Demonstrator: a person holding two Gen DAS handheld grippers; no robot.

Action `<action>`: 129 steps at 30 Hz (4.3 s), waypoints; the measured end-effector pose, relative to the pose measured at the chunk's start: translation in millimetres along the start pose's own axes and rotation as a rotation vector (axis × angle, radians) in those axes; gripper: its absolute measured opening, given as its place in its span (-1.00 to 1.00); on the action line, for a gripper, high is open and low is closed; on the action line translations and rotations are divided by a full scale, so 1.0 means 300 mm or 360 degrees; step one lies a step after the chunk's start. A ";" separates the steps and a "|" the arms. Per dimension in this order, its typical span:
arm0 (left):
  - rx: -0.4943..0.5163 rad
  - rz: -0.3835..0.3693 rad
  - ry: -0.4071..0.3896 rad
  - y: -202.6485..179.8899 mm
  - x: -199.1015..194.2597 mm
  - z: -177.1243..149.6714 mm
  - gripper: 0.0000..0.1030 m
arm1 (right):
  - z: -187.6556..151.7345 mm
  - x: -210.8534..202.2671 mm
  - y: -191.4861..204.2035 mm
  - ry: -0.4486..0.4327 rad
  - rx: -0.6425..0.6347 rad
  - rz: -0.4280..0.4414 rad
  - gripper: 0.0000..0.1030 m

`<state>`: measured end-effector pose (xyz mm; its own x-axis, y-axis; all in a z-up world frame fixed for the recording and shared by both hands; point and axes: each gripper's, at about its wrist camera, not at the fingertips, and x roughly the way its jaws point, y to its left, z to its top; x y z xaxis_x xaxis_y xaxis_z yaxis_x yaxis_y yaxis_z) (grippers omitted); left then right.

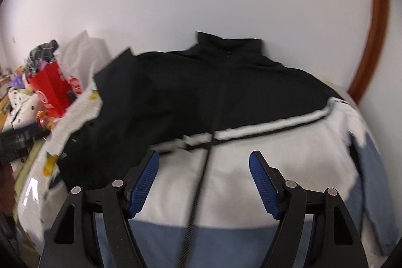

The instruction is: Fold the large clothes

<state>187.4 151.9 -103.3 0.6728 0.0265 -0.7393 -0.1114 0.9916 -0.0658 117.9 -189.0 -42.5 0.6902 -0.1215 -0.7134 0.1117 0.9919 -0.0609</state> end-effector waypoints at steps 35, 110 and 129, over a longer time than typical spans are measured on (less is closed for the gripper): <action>-0.0073 -0.0119 0.0157 0.042 0.157 -0.136 0.33 | 0.028 0.280 0.088 0.0145 0.0145 0.0368 0.52; -0.0025 0.0062 0.0158 -0.105 0.214 0.059 0.36 | 0.161 0.195 -0.625 -0.0164 0.0281 -0.0139 -0.76; 0.0027 0.0034 0.0135 -0.155 0.242 0.092 0.36 | 0.071 0.427 -0.594 0.0059 0.0041 -0.0270 -0.23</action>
<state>261.6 111.1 -135.5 0.6061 0.0377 -0.7945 -0.1122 0.9929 -0.0384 201.6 -382.0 -108.1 0.6330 -0.2851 -0.7197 0.2427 0.9559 -0.1652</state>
